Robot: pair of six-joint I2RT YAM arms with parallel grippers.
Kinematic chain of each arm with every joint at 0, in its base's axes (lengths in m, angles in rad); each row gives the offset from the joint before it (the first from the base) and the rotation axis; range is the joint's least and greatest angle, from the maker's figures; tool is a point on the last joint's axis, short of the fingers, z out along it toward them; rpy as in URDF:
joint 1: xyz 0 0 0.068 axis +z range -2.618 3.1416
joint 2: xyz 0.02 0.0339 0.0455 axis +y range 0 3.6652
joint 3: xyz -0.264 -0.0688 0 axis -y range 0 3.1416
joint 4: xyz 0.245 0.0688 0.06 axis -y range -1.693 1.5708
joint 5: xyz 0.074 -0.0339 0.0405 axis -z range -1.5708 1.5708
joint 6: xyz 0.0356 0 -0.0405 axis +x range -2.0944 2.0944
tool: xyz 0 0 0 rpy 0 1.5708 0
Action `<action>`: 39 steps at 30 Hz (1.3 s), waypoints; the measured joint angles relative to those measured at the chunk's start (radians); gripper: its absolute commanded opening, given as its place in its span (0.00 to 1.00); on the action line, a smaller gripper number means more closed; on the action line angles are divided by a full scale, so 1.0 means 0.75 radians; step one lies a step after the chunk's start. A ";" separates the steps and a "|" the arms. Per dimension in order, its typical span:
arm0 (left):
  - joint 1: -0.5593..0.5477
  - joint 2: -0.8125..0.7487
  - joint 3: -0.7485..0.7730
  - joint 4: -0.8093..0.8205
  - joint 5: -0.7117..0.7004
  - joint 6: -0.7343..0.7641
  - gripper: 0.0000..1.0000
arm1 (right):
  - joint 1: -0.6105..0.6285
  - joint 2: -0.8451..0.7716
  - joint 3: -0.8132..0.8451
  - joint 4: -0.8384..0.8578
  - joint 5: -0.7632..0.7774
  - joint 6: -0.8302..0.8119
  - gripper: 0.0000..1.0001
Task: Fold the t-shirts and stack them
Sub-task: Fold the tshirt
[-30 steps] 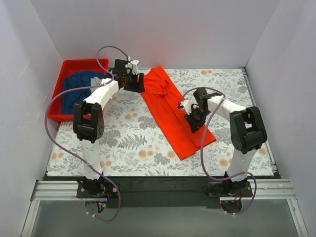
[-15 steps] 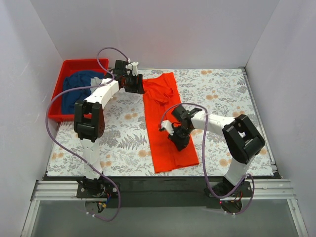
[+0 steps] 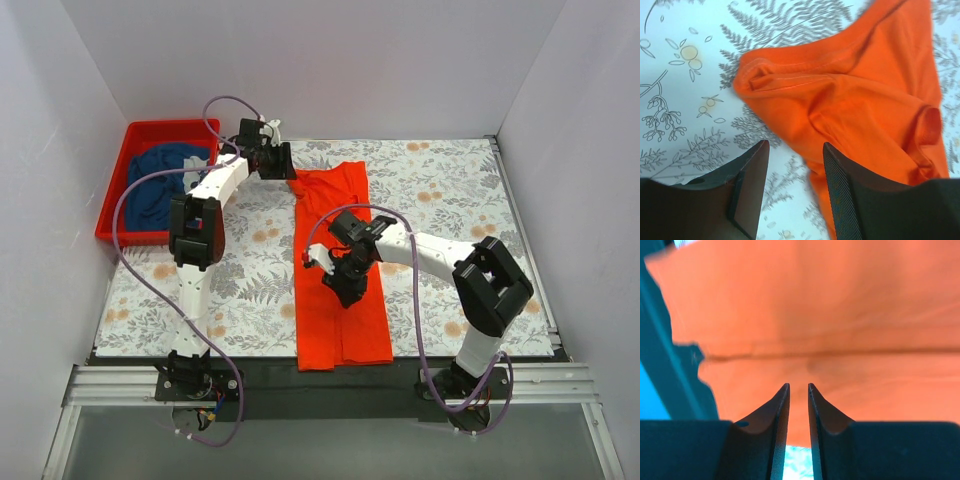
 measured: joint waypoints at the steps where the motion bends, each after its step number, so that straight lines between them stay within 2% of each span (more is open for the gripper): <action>1: 0.006 0.030 0.012 -0.001 0.001 -0.013 0.46 | 0.004 0.000 0.031 0.012 0.005 0.008 0.28; 6: 0.028 0.151 0.025 0.040 0.006 -0.067 0.45 | 0.023 0.046 0.126 0.087 0.023 0.042 0.28; 13: 0.034 0.180 0.056 0.098 -0.035 -0.105 0.44 | 0.058 0.230 0.140 0.164 0.029 0.087 0.27; 17: 0.034 0.244 0.130 0.141 0.005 -0.129 0.35 | 0.069 0.233 0.140 0.186 0.034 0.092 0.27; 18: 0.034 0.258 0.142 0.154 0.015 -0.133 0.27 | 0.069 0.233 0.139 0.190 0.031 0.093 0.27; 21: 0.034 0.286 0.163 0.185 0.031 -0.139 0.15 | 0.069 0.235 0.139 0.193 0.024 0.092 0.27; 23: 0.034 0.302 0.178 0.199 0.027 -0.132 0.00 | 0.069 0.235 0.136 0.198 0.019 0.092 0.27; 31: 0.011 0.381 0.274 0.308 -0.034 -0.017 0.00 | 0.068 0.242 0.130 0.228 -0.019 0.092 0.27; 32: 0.004 0.385 0.274 0.327 -0.046 0.002 0.02 | 0.068 0.242 0.130 0.230 -0.021 0.092 0.27; 33: -0.001 0.388 0.274 0.340 -0.055 0.019 0.10 | 0.068 0.242 0.130 0.231 -0.022 0.092 0.28; 36: -0.011 0.389 0.273 0.372 -0.076 0.063 0.43 | 0.068 0.242 0.134 0.227 -0.026 0.092 0.31; 39: -0.008 0.379 0.243 0.422 -0.083 0.074 0.49 | 0.061 0.243 0.155 0.200 -0.025 0.097 0.41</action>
